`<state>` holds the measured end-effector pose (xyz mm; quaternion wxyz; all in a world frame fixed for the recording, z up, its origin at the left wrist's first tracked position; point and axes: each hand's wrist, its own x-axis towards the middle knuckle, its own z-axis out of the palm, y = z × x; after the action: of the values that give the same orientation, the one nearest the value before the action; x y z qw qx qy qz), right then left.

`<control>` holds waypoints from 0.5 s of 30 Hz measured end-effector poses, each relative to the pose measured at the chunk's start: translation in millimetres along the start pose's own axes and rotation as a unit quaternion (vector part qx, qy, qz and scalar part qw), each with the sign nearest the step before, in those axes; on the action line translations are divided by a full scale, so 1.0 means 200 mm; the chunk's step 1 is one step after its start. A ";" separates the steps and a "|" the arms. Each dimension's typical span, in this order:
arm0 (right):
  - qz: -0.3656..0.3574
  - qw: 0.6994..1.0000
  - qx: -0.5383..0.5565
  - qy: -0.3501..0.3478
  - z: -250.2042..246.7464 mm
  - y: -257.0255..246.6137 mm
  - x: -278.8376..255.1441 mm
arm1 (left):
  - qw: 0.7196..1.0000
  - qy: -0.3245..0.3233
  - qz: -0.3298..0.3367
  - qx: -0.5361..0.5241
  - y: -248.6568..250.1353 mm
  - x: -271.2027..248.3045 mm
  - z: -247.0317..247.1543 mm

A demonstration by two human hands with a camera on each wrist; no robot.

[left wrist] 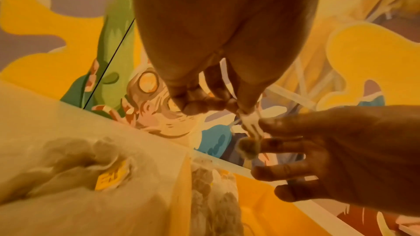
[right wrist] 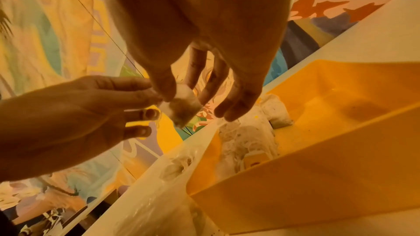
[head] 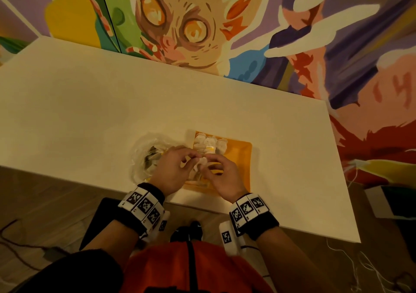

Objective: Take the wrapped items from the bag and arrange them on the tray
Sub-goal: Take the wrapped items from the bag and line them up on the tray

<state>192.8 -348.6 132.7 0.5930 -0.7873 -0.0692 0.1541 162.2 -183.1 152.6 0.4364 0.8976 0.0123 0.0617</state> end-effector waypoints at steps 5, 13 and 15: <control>-0.035 0.996 -0.076 0.016 -0.01 0.01 0.04 | 1.000 -0.005 0.022 0.005 0.03 0.04 -0.02; -0.056 0.995 -0.087 -0.010 -0.01 -0.02 0.06 | 1.000 -0.018 0.004 0.010 0.04 0.06 -0.05; -0.047 0.995 -0.084 -0.018 -0.01 -0.02 0.07 | 1.000 -0.018 0.003 0.012 0.04 0.05 -0.04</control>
<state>206.6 -344.5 134.5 0.5298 -0.8274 -0.1295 0.1341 170.8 -180.7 165.3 0.4259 0.9035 0.0021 0.0467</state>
